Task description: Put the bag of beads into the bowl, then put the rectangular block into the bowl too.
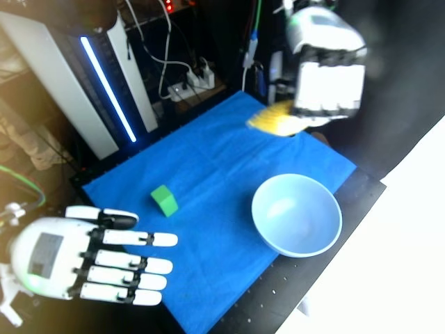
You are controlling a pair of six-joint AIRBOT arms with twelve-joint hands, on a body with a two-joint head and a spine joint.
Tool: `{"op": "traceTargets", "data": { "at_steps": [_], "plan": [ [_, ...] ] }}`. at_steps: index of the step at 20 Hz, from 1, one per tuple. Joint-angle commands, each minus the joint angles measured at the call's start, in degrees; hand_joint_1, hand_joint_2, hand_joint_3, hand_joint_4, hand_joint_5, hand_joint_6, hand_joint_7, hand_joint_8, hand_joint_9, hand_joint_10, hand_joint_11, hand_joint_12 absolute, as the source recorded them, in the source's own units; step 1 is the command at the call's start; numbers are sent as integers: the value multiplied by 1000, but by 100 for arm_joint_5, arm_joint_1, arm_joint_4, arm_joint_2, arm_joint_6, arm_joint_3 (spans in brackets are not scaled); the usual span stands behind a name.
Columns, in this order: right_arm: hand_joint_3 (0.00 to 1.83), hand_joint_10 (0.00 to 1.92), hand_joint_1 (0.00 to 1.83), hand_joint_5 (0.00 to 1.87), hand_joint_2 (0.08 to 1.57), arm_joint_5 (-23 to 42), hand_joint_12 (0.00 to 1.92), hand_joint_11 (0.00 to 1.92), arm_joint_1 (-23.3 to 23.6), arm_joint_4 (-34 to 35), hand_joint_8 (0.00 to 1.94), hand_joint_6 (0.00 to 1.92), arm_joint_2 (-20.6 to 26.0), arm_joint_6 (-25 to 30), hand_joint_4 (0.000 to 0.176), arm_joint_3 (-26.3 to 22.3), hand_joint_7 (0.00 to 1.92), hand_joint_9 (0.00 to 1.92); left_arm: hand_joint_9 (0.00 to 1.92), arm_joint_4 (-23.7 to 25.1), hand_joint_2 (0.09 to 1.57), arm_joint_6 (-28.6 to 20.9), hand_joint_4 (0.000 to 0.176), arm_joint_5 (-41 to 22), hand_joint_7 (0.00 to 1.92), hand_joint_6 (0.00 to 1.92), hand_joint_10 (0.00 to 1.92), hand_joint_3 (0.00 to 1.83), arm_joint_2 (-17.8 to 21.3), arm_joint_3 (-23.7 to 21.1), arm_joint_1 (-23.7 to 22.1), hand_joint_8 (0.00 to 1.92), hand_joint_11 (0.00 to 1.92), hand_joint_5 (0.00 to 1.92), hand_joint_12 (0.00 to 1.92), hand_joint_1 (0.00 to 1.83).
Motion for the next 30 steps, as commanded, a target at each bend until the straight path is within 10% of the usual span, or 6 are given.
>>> {"op": "traceTargets", "data": {
  "at_steps": [1,5,11,21,27,30],
  "plan": [
    [1,3,673,241,1172,654,75,81,84,164,2,0,-23,7,126,65,105,70,833,-193,1105,-6,0,-409,902,971,1487,0,-202,193,-92,1116,729,992,1886,1135],
    [0,0,649,230,1168,653,63,28,252,-15,2,0,-109,7,106,168,102,49,659,-1055,995,592,0,191,744,234,1114,0,-874,911,-76,623,523,752,1661,969],
    [2,2,552,195,1169,658,0,0,379,-210,2,0,-138,7,105,175,102,6,454,-1086,886,615,175,233,373,0,30,0,-895,947,-19,0,28,245,1187,822],
    [0,1,645,159,1086,794,14,31,491,-878,1,0,-18,7,113,-233,85,19,337,-1604,933,603,129,-2075,305,0,0,3,1730,-1730,1955,0,0,228,1117,902],
    [0,5,637,265,992,762,22,48,491,-1047,8,16,-164,7,132,-265,117,43,319,-2291,956,558,87,-2801,244,2,1,4,1938,-2172,2938,0,0,176,1012,881],
    [1,19,803,542,1014,659,108,152,491,-1085,10,10,-269,7,84,-201,343,249,332,-2318,971,558,64,-2761,264,0,4,5,1846,-2142,2957,4,0,161,1060,879]
  ]
}}
